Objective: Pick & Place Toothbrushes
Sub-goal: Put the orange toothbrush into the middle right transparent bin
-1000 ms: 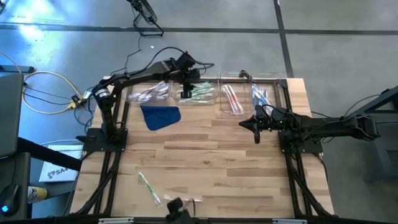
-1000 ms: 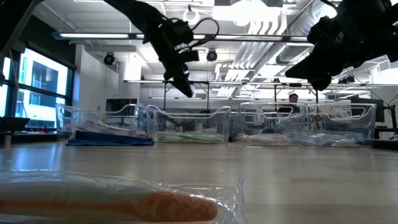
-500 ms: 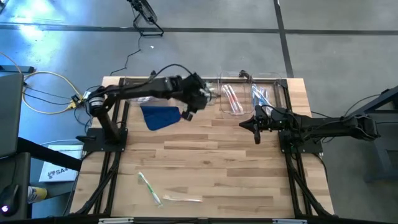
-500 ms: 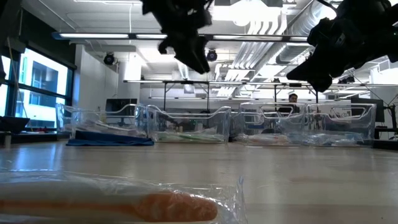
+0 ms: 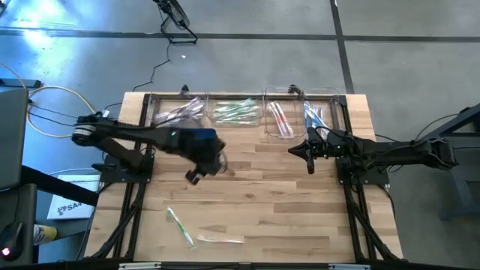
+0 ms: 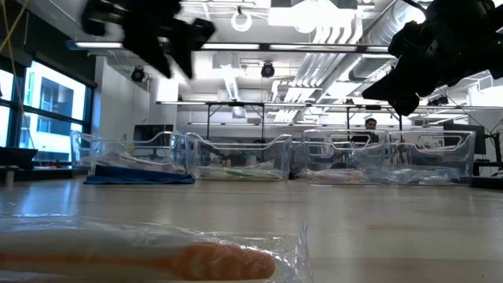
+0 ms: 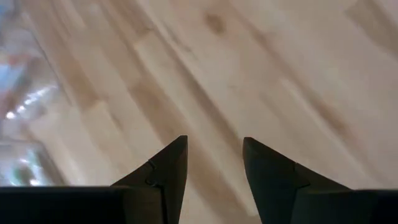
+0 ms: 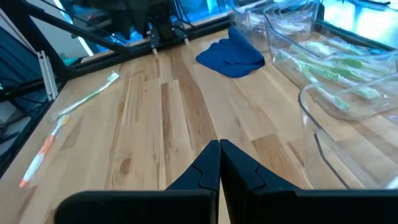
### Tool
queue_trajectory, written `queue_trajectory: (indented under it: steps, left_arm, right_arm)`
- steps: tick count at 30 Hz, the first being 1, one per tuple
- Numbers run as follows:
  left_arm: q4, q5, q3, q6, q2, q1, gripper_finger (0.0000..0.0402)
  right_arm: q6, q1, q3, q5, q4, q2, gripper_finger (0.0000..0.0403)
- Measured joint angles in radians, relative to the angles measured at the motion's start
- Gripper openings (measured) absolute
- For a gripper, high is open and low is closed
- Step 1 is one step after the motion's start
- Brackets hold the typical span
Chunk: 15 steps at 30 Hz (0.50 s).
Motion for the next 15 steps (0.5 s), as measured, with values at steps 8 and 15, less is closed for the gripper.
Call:
queue_trajectory:
  steps: [8, 15]
  left_arm:
    - [0.006, -0.182, -0.164, -0.344, -0.194, -0.22, 0.015]
    - [0.009, -0.201, -0.178, -0.527, -0.231, -0.298, 0.015]
  right_arm:
    - [0.0, 0.0, 0.0, 0.0, 0.009, 0.0, 0.0002]
    - [0.0, 0.0, 0.0, 0.0, 0.018, 0.0, 0.0002]
